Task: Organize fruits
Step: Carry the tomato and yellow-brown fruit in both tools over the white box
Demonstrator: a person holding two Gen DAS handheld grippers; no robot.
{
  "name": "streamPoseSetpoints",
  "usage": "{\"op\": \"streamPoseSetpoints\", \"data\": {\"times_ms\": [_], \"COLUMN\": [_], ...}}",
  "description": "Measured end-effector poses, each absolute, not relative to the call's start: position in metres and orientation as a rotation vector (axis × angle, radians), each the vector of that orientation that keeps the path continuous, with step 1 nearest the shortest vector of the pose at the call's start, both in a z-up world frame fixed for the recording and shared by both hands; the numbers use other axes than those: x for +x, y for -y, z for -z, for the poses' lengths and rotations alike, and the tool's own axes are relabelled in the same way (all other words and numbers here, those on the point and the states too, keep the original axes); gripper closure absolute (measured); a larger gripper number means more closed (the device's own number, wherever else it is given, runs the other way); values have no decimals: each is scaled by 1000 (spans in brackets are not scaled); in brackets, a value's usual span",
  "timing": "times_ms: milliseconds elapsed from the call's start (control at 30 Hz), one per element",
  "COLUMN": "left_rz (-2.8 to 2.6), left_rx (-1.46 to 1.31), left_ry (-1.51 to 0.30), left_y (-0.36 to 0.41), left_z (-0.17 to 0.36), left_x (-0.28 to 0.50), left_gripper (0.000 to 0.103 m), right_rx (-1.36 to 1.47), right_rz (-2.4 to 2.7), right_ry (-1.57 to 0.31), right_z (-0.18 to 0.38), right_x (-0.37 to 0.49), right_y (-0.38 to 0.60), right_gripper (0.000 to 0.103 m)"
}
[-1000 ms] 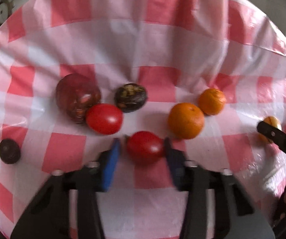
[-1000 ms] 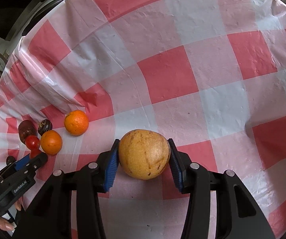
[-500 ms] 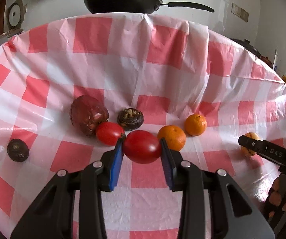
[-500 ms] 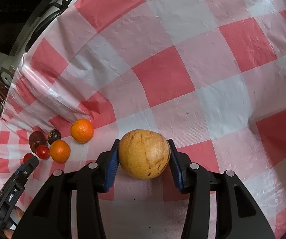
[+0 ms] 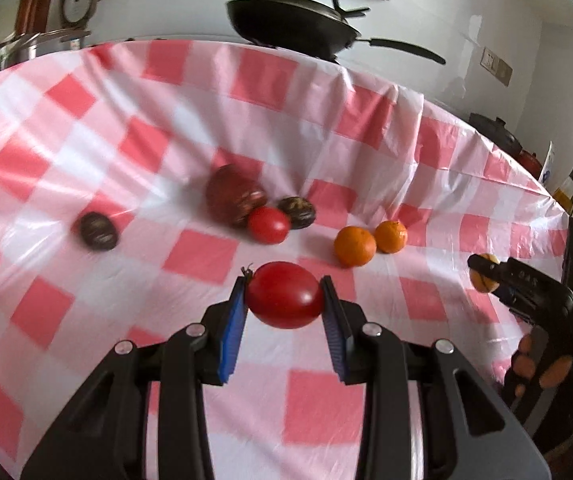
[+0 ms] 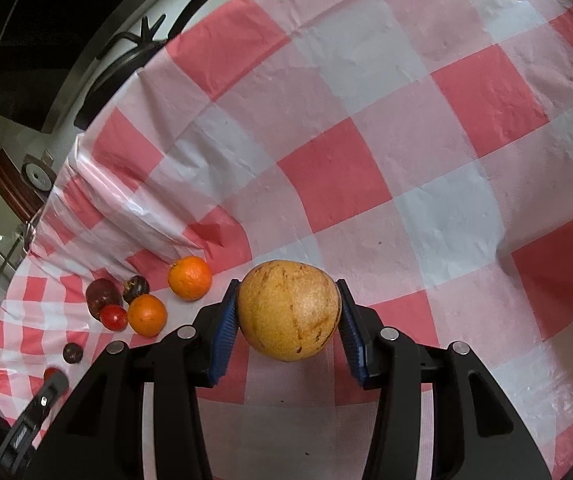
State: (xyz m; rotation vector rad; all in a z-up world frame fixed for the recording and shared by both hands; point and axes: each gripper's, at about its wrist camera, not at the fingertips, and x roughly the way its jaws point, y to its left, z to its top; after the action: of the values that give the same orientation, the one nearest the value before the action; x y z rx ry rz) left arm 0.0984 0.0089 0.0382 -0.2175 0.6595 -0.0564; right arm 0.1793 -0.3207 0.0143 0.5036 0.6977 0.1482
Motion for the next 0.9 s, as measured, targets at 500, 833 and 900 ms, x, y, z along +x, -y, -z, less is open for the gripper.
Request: {"op": "streamPoseSetpoints", "data": {"times_ms": [500, 833, 900], "left_rz": [7, 2, -10], "left_rx": [-280, -269, -239], "left_ry": [-657, -635, -629], "left_y": [-61, -81, -86], "left_z": [-38, -42, -44], "left_x": [12, -69, -87], "left_gripper": [67, 67, 67], "right_rx": [402, 342, 335], "right_rz": [-312, -498, -524], "right_ry": [-656, -685, -699], "right_z": [-35, -39, -38], "right_x": [48, -46, -56], "right_y": [239, 157, 148], "right_gripper": [57, 57, 57]}}
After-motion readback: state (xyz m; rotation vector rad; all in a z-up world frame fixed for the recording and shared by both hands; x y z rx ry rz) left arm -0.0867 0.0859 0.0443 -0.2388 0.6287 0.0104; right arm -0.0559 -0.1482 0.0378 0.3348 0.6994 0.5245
